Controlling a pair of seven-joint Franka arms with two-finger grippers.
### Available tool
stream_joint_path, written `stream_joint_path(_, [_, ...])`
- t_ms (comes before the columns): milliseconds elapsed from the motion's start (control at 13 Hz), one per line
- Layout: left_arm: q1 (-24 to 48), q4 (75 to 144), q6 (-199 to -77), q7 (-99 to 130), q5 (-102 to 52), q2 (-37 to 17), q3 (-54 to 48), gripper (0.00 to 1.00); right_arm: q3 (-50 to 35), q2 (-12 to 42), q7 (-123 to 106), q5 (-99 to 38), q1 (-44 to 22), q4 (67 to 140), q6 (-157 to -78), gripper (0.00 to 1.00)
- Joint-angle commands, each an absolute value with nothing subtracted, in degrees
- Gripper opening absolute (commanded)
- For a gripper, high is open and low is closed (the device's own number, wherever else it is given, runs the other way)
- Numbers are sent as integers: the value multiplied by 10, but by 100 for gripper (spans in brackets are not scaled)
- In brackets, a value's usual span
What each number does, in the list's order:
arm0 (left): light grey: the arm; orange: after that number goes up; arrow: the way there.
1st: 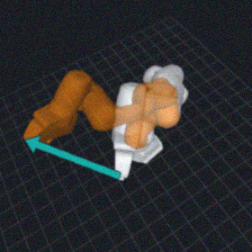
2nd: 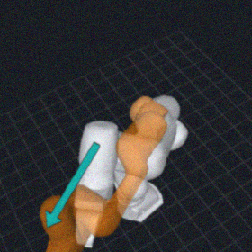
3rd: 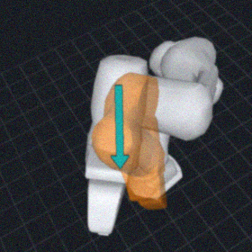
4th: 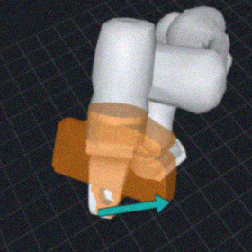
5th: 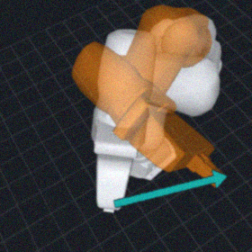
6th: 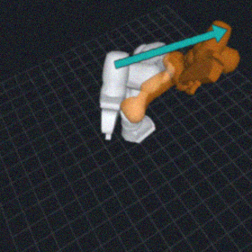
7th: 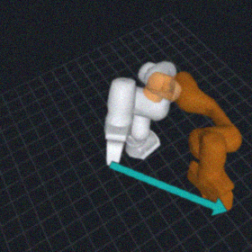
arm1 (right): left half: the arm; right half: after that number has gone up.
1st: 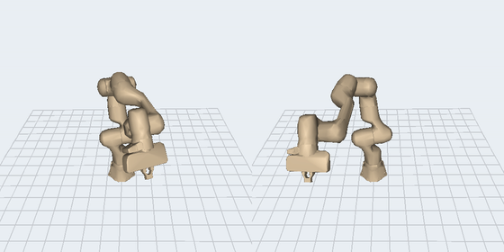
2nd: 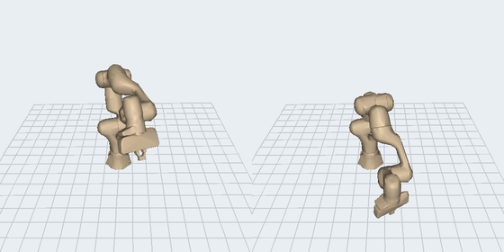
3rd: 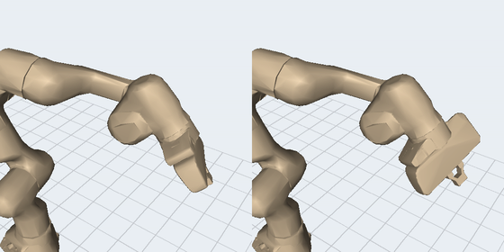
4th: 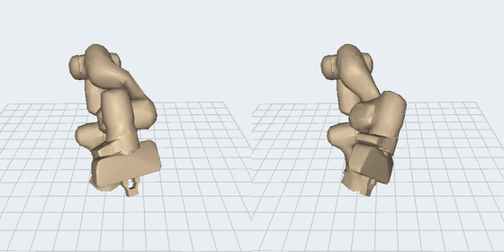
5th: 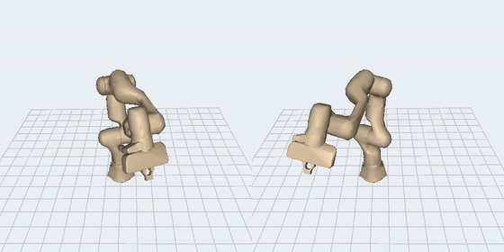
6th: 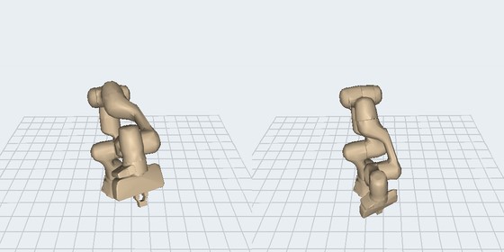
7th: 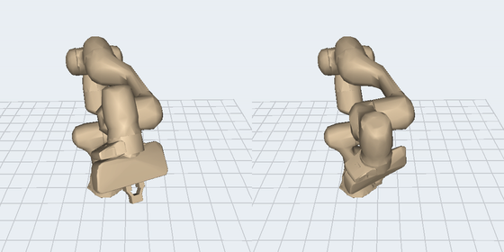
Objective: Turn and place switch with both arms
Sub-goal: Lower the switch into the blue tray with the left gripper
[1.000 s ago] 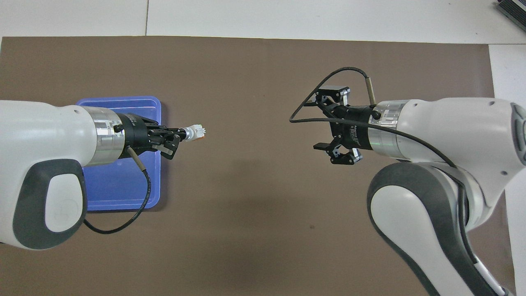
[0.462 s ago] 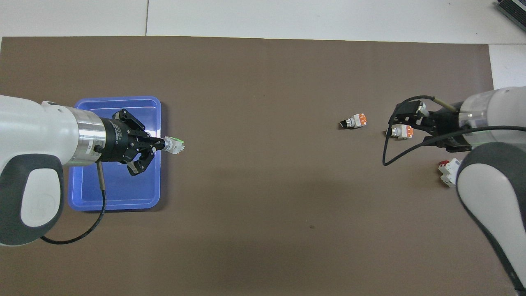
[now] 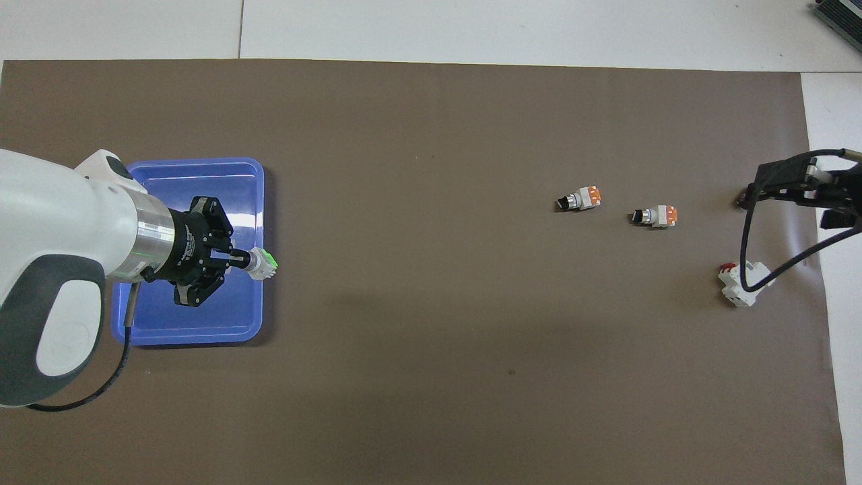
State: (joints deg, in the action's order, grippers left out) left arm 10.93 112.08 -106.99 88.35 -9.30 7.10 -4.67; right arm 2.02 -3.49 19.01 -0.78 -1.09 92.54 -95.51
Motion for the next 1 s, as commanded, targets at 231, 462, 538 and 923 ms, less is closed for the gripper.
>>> stream_joint_path(231, [77, 1114, -998, 536, -46, 83, -46, 0, 44, -20, 103, 0, -18, 886, -874, 100])
stream_joint_path(462, [55, 1121, -998, 383, -38, 88, -47, 0, 43, -19, 91, 10, -29, 885, -864, 100])
stream_joint_path(538, [47, 1125, -998, 333, -38, 90, -47, 0, 42, -19, 77, 32, -33, 889, -867, 100])
stream_joint_path(923, [-29, 1192, -1055, 52, -38, 115, -47, 0, 42, -19, 75, 38, -39, 895, -883, 100])
